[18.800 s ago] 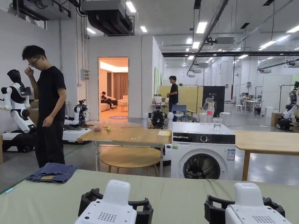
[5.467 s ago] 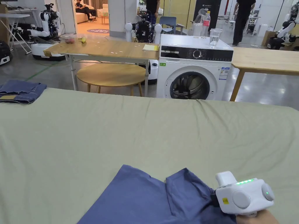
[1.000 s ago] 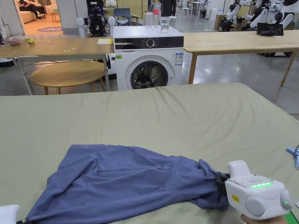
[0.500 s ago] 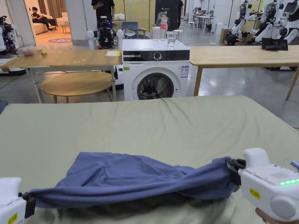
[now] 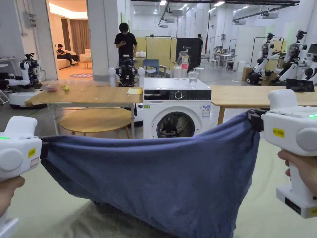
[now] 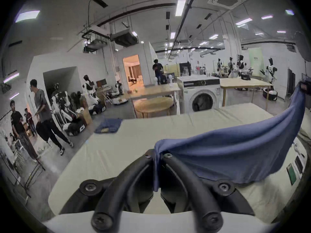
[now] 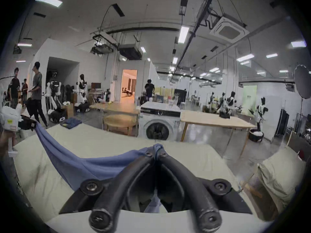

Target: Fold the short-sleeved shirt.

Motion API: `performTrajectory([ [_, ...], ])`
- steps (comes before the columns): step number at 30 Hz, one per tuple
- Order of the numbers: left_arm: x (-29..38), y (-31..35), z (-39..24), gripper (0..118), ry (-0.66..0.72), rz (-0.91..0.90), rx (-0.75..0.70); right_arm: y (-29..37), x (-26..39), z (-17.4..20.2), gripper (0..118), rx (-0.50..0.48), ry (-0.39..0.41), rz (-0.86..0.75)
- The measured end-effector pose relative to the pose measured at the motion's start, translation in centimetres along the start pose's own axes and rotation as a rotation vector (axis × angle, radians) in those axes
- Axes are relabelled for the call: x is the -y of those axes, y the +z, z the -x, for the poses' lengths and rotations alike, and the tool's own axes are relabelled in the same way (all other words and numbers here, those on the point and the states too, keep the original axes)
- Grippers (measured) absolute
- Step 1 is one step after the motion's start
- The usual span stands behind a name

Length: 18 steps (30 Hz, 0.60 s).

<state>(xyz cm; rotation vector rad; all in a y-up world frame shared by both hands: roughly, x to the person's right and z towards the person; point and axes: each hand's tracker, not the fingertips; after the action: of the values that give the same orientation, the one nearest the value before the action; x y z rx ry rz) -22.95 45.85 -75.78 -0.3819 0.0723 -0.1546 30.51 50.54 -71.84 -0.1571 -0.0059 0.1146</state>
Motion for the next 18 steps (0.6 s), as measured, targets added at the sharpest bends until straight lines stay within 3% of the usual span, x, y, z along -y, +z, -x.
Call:
performTrajectory([
  [4,-5.1,0.3,0.2,0,-0.009,-0.068,-0.025,-0.7,-5.2,-0.2,0,0.042,0.032,-0.064],
  [8,-10.2,-0.2,0.5,0,-0.001,-0.106,-0.050,-2.3,-10.4,-0.7,0,0.073,0.012,-0.105],
  [11,-13.7,-0.3,0.7,0,0.017,-0.137,-0.070,-3.6,-13.4,-1.3,0,0.090,-0.049,-0.152],
  [18,-20.0,0.4,1.5,0,0.061,-0.238,-0.116,-4.8,-19.3,-1.8,0,0.134,-0.080,-0.255],
])
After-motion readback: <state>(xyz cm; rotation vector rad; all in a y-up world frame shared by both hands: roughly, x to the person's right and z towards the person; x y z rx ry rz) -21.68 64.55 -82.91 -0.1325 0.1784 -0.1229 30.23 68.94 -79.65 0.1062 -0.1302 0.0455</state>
